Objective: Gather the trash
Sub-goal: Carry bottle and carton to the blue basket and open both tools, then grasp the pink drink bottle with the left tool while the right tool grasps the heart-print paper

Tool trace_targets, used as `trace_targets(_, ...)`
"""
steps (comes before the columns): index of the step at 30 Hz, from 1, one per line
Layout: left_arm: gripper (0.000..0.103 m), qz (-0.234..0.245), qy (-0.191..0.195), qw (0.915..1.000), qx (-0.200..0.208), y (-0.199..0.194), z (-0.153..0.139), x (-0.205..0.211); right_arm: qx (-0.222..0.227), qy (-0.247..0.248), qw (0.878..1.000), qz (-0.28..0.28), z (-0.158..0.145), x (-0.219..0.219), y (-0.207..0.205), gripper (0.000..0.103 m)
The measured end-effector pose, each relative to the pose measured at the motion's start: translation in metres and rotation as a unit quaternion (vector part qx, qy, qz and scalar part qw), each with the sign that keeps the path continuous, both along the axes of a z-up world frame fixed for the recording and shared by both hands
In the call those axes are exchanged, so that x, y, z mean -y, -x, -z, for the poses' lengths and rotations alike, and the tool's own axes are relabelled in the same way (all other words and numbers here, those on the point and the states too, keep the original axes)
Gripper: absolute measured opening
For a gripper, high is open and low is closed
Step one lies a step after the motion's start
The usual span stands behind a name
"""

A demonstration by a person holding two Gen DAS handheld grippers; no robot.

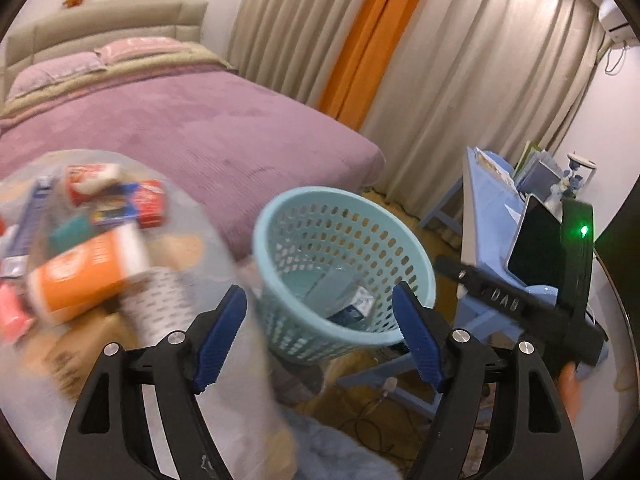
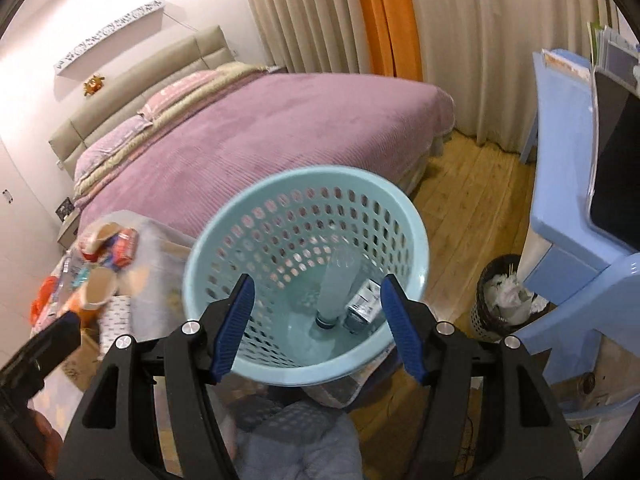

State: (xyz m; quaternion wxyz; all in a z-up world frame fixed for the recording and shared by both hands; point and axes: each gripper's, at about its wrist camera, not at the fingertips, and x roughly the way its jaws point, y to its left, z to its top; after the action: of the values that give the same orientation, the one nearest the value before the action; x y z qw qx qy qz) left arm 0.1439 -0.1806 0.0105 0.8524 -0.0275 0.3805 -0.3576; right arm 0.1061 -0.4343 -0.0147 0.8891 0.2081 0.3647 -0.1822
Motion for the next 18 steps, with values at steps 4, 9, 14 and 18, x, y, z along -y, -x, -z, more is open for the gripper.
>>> trace_targets(4,0.076,-0.028,-0.002,0.9994,0.02,0.007,-0.011,-0.052,0.031,0.009,0.999,0.0,-0.027,-0.026,0.006,0.066)
trace_targets(9,0.077,-0.076,-0.007,0.9969,0.021,-0.003,-0.013,-0.125,0.059,0.022,0.998,-0.002,-0.052,-0.062,0.001,0.071)
trace_targets(14,0.077,-0.133,-0.024,0.9906,0.022,-0.022,-0.01,-0.199,0.064,0.027,0.997,-0.033,-0.059,-0.107,-0.024,0.073)
trace_targets(18,0.077,-0.182,-0.049,0.9819,0.022,-0.05,-0.004,-0.249,0.055,0.023,0.995,-0.074,-0.053,-0.136,-0.049,0.074)
